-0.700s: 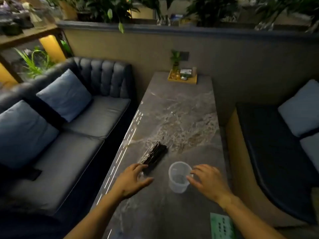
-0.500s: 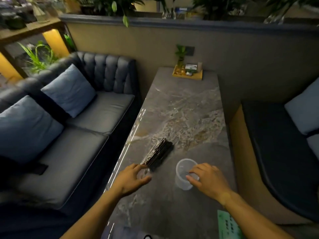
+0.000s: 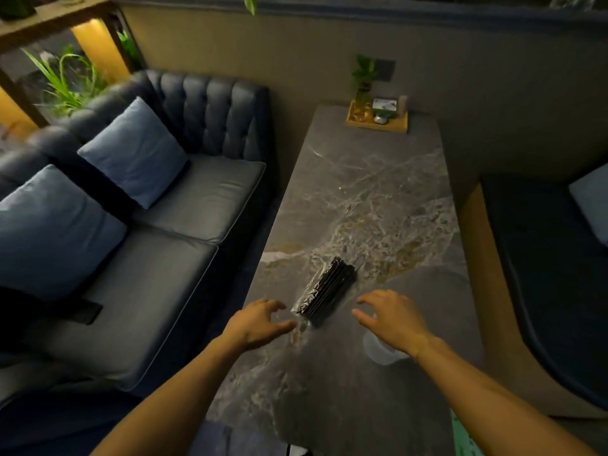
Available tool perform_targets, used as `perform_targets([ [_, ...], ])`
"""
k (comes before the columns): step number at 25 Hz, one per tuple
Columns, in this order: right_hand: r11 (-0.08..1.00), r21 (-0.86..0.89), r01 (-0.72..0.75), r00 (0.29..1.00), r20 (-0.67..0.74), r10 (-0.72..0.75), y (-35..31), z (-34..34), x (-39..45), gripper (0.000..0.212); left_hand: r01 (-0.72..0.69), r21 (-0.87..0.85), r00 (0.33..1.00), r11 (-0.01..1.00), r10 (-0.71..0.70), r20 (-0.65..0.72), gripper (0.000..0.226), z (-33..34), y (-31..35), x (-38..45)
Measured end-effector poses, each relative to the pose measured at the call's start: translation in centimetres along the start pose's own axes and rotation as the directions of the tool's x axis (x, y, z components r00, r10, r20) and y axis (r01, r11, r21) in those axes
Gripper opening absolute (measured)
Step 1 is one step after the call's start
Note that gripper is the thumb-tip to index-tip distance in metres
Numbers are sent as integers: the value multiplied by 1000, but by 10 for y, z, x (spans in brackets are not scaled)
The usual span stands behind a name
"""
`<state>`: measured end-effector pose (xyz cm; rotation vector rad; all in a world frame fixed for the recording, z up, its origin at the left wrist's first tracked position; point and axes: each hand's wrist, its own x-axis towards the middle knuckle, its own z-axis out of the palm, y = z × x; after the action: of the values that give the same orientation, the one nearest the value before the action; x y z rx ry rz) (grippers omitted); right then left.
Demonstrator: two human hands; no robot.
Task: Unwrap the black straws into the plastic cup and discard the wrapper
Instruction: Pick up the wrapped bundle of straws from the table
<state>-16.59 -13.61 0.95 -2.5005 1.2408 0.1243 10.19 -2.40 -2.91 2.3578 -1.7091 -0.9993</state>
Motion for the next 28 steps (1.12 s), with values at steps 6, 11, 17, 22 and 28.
perform_targets([
  [6, 996, -69, 52, 996, 72, -47, 21, -5, 56, 44, 44, -17, 999, 999, -44, -1, 81, 11, 8, 40],
  [11, 960, -197, 198, 967, 199, -158, 39, -1, 113, 57, 147, -64, 988, 987, -145, 46, 94, 31, 18, 68],
  [17, 881, -242, 406, 891, 317, -324, 48, 34, 168, 81, 289, -114, 957, 950, -287, 36, 104, 67, 25, 108],
  [22, 784, -319, 533, 824, 408, -394, 48, 70, 195, 92, 323, -94, 940, 942, -331, -79, 94, 97, 36, 123],
  [28, 785, -305, 539, 825, 380, -419, 48, 90, 202, 74, 292, -14, 938, 956, -289, -191, 68, 110, 43, 127],
])
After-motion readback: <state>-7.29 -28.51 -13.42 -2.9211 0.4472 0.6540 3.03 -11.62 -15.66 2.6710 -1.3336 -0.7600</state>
